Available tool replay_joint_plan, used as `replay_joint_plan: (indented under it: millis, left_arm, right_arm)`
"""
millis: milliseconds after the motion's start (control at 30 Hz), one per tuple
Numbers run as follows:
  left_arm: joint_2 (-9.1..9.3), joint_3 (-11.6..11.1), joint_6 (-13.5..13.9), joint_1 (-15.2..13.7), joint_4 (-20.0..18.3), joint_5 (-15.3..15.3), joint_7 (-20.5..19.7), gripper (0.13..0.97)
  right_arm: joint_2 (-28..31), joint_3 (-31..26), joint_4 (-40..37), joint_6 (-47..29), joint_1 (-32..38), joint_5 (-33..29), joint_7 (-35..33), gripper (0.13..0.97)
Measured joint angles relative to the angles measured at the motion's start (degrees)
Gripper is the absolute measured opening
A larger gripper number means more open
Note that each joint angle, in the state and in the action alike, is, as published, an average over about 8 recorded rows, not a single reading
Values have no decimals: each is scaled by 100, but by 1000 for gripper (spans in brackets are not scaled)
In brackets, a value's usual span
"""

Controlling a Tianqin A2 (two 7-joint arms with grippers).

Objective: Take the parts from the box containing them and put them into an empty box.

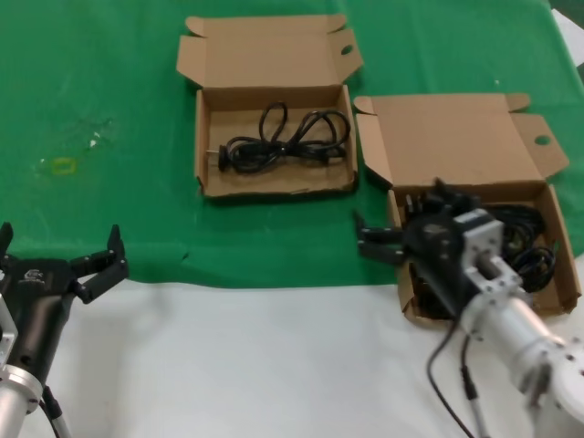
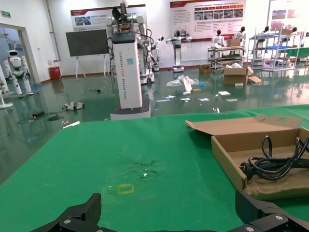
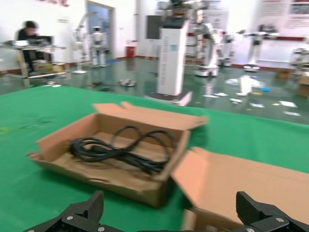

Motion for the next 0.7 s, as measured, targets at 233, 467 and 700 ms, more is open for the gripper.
replay_joint_plan:
  millis: [233, 467, 700]
  left_arm:
    - [0, 0, 0, 0, 0, 0, 0, 966]
    - [0, 0, 0, 0, 0, 0, 0, 966]
    - [0, 0, 0, 0, 0, 0, 0, 966]
  right_arm:
    - [159, 615, 762, 312, -759, -77, 294, 966]
    - [245, 944, 1176, 482, -1166, -119, 454, 966]
    - [249, 961, 1197, 491, -1186, -121, 462, 966]
